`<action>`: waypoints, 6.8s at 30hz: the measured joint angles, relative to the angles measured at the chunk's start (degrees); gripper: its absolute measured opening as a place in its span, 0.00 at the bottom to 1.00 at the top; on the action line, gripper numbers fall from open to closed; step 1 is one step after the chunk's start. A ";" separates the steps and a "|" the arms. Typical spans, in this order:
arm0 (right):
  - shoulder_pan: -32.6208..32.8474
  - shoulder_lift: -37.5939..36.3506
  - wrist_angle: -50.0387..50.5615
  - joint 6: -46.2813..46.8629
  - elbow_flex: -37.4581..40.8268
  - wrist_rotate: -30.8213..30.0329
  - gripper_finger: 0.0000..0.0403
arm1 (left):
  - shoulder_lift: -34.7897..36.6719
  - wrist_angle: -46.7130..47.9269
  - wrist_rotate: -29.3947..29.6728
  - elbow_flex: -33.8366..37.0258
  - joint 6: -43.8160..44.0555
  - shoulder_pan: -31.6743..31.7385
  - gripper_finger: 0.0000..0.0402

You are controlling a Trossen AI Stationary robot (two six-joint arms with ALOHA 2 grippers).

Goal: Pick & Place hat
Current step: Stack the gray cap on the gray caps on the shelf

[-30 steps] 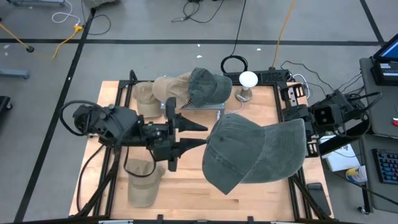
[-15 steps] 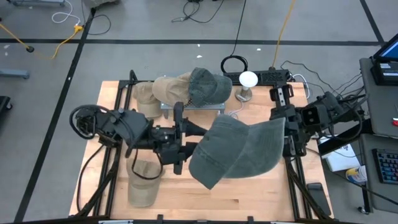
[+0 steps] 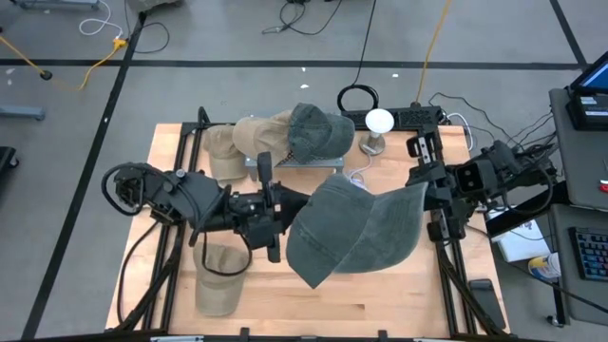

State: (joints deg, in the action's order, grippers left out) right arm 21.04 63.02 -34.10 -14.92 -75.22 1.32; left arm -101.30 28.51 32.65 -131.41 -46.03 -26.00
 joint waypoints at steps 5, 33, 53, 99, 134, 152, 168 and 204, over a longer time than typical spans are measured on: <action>0.00 0.00 1.37 0.98 0.00 -0.06 0.06 | 0.02 0.13 4.96 0.00 -8.03 -0.61 0.04; 3.74 -6.71 15.36 21.13 0.00 16.32 0.21 | -0.24 -18.98 1.76 0.20 -53.33 11.30 0.04; 3.43 -15.05 26.74 10.94 0.04 5.15 0.57 | -0.21 -31.52 -8.84 0.09 -42.98 21.23 0.04; 3.30 -10.92 27.47 -16.25 0.04 -33.12 0.62 | -14.56 -13.84 -46.04 -0.02 -25.36 55.15 0.04; 3.28 -11.10 27.51 -17.33 0.04 -33.17 0.62 | -16.54 -13.22 -35.61 8.65 -13.21 55.45 0.04; 3.26 -11.23 27.56 -17.75 0.02 -35.16 0.62 | -0.69 -28.70 -38.91 31.95 -7.29 58.07 0.04; 3.26 -9.76 26.56 -17.26 0.02 -34.29 0.62 | 4.82 -49.09 -27.68 52.08 -1.93 54.13 0.04; 3.26 -9.57 27.55 -15.73 0.02 -34.25 0.62 | 10.91 -28.52 -18.85 58.01 -10.48 55.51 0.05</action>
State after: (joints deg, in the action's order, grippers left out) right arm 24.29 53.45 -6.55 -30.65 -75.20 -32.93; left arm -90.39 -0.01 13.80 -73.41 -56.51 29.51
